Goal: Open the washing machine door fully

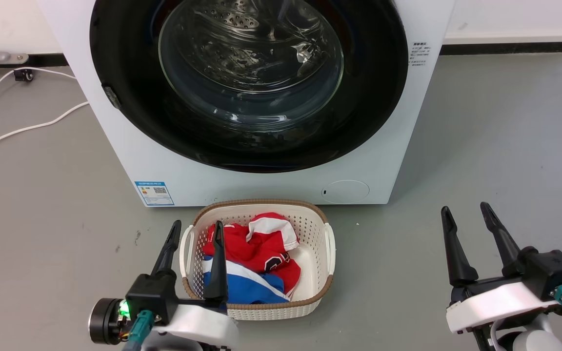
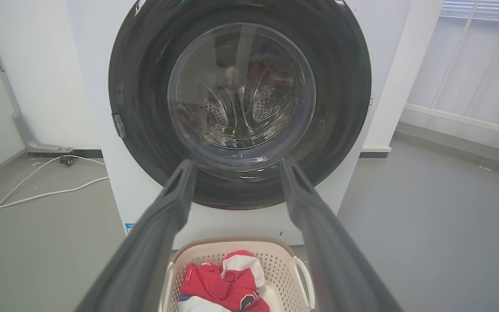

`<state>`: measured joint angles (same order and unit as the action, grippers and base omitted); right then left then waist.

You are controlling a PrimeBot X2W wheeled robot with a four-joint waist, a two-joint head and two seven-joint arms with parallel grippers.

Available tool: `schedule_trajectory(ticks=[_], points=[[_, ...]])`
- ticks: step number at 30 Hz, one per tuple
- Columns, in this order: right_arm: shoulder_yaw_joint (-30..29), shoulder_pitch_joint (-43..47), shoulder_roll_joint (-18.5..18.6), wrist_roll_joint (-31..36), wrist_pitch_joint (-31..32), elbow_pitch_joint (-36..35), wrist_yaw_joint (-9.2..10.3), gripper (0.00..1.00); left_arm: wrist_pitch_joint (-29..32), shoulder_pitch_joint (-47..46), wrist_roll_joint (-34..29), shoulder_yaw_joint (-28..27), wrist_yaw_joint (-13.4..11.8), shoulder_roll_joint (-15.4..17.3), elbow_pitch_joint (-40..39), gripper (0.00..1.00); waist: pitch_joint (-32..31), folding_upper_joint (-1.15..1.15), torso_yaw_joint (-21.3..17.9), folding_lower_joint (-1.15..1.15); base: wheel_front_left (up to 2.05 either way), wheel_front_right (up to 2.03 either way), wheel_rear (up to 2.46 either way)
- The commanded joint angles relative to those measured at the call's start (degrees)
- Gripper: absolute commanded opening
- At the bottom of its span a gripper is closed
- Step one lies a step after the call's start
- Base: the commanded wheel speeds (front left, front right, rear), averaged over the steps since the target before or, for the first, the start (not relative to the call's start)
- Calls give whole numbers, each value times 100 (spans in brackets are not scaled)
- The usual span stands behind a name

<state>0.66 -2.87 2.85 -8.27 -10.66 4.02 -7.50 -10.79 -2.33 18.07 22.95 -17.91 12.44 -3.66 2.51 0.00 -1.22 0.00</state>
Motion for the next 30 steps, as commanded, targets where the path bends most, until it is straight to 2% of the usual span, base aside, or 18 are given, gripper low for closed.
schedule_trajectory(ticks=[1,4,8,12,19,25,30], points=[[15,9,6,135,-65,-67,2,100,-50,-104,-126,36,-36,58,-68,100,4,0,-1,0,0,0,0],[12,32,6,280,-97,-46,2,100,-85,-86,-193,94,3,59,-62,100,12,0,-4,0,0,0,0],[-17,37,6,296,-145,3,2,100,-130,45,-155,-92,97,-90,-92,100,17,0,-8,0,0,0,0],[-40,52,6,280,-193,19,2,100,-176,201,-9,-447,546,-330,-61,100,18,0,-14,0,0,0,0],[-34,87,4,230,-270,130,2,100,-261,370,-432,-1031,1319,-681,20,100,32,0,-17,0,0,0,0],[-18,97,4,460,-338,184,2,100,-325,468,-815,-1270,1710,-857,109,100,31,0,-30,0,0,0,0],[2,99,4,637,-391,201,2,100,-378,516,-1170,-1302,1880,-910,227,100,36,0,-45,0,0,0,0]])
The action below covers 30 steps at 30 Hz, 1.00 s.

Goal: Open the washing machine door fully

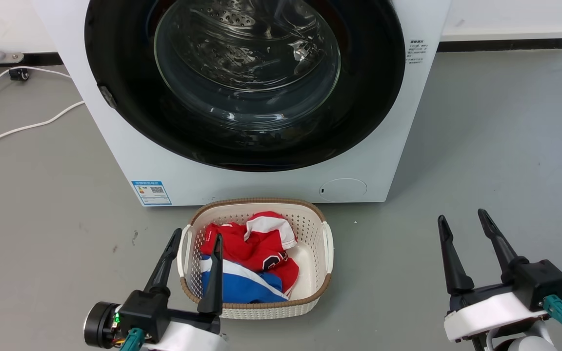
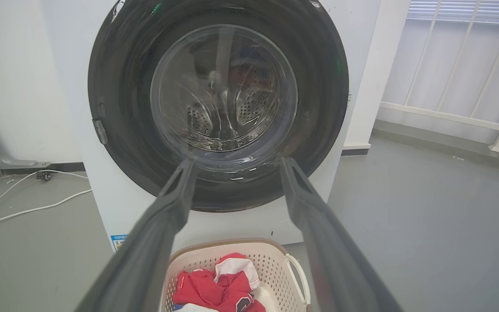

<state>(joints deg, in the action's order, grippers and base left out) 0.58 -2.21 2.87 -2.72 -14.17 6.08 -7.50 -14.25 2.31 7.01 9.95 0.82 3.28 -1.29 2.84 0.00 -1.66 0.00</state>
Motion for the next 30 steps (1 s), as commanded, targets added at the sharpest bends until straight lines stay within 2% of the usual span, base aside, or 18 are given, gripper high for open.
schedule_trajectory(ticks=[1,8,30], points=[[12,30,1,121,-56,-9,2,100,-38,46,-121,0,22,-2,-2,100,9,0,-2,0,0,0,0],[20,42,1,407,-115,-11,2,100,-109,81,-380,-6,67,-33,13,100,9,0,-2,0,0,0,0],[-17,72,1,225,-108,18,3,100,-98,112,-289,-20,56,-42,19,100,-44,0,46,0,0,0,0]])
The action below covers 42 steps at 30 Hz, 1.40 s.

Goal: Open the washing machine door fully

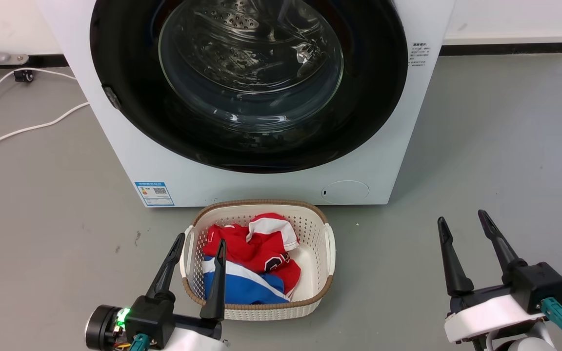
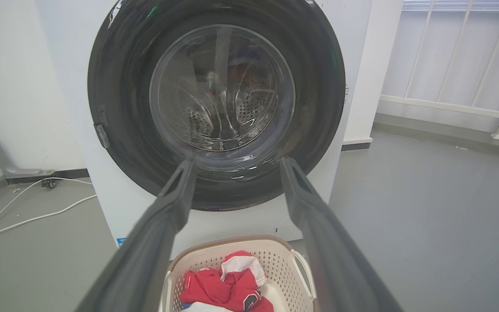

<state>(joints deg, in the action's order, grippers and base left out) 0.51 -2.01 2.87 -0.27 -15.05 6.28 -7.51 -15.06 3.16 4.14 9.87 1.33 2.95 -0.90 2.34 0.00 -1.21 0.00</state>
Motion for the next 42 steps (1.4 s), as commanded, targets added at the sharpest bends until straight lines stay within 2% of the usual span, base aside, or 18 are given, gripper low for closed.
schedule_trajectory(ticks=[1,8,10,15,20,23,26,33,42], points=[[-18,42,1,-26,-20,-2,4,100,-18,21,2,-15,4,-8,-23,100,18,0,2,0,0,0,0],[-180,-67,1,-262,-20,38,3,100,-18,-82,1,45,-21,-9,-29,100,194,0,38,0,0,0,0],[-291,-142,2,-424,-19,77,4,0,-18,-119,2,67,-35,-9,-32,100,276,0,53,0,0,0,0],[-633,-451,0,-868,-18,245,3,0,-18,-242,-51,109,-32,-8,-72,100,531,0,98,0,0,0,0],[-965,-1014,15,-986,-16,445,3,0,-18,-397,-108,155,-26,-8,-130,100,783,0,155,0,0,0,0],[-1176,-1483,179,-1170,-8,709,3,0,-18,-493,-132,176,-17,-8,-145,100,926,0,193,0,0,0,0],[-1289,-2066,425,-1741,250,948,3,0,-17,-586,-147,207,17,-8,-145,100,1072,0,251,0,0,0,0],[-1477,-3507,1021,-3350,1527,1265,3,0,-18,-762,-155,259,-11,-8,-197,100,1417,0,387,0,0,0,0],[-1244,-5234,1597,-4379,3595,1801,3,0,-18,-1018,-83,439,-75,-9,-237,100,1904,0,631,0,0,0,0]])
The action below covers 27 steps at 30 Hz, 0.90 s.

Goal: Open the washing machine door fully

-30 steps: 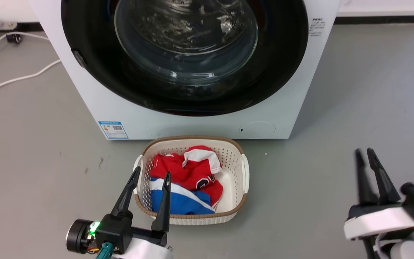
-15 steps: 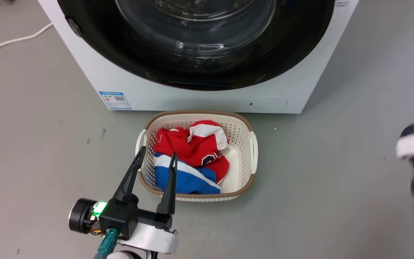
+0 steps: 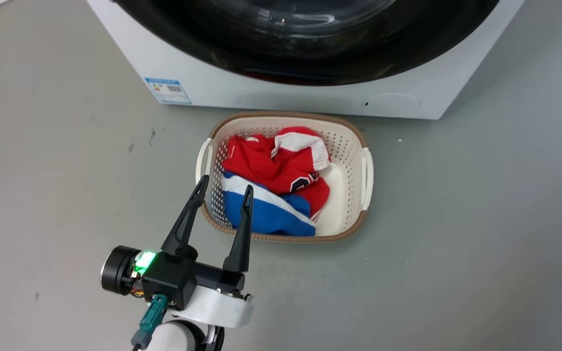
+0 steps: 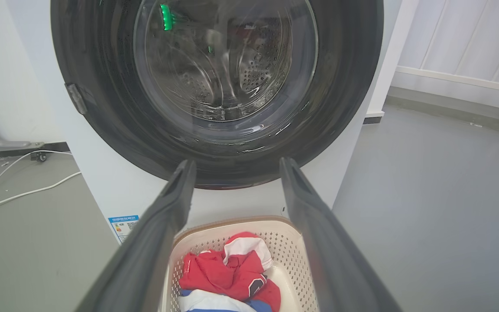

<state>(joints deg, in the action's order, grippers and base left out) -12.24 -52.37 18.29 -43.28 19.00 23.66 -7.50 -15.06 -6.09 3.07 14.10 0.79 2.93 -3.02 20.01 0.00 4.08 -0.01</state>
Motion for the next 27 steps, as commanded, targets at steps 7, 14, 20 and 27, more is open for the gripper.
schedule_trajectory(ticks=[7,14,20,27], points=[[153,-1228,200,-386,1440,516,1,0,-18,-224,86,119,-127,-7,-130,100,427,0,349,1,0,0,0],[187,-1939,267,-171,2041,901,2,0,-18,-291,165,267,-203,-6,-137,100,599,0,589,1,0,0,0],[98,-2352,216,19,2331,1221,1,0,-18,-357,202,429,-244,-6,-117,100,725,0,733,1,0,0,0],[-116,-2699,203,43,2681,1469,1,0,-18,-429,265,577,-336,-7,-137,100,862,0,904,1,0,0,0]])
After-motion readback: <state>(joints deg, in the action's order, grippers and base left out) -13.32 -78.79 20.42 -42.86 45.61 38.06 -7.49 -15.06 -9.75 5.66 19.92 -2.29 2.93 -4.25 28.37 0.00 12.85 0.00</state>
